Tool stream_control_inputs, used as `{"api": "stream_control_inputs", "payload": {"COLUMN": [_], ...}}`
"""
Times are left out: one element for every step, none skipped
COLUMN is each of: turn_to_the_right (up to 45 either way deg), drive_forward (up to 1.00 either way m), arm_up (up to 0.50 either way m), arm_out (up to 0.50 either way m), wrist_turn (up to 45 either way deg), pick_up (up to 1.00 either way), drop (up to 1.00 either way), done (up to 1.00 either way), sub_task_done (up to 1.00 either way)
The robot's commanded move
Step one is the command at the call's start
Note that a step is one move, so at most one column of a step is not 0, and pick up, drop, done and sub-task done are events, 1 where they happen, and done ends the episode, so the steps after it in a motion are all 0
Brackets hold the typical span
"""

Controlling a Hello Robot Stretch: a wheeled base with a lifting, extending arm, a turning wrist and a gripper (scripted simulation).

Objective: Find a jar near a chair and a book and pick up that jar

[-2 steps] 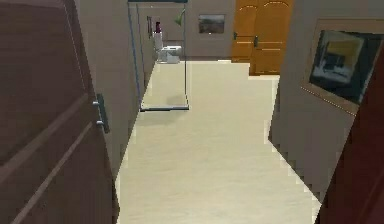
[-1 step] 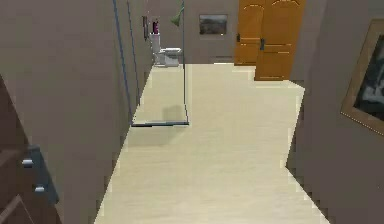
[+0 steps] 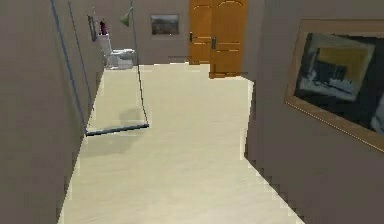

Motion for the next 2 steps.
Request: {"api": "stream_control_inputs", "payload": {"turn_to_the_right": [0.0, 0.0], "drive_forward": [1.00, 1.00], "arm_up": [0.00, 0.00], "arm_out": [0.00, 0.00], "wrist_turn": [0.0, 0.0], "pick_up": [0.00, 0.00], "drop": [0.00, 0.00], "done": [0.00, 0.00], "sub_task_done": [0.00, 0.00]}}
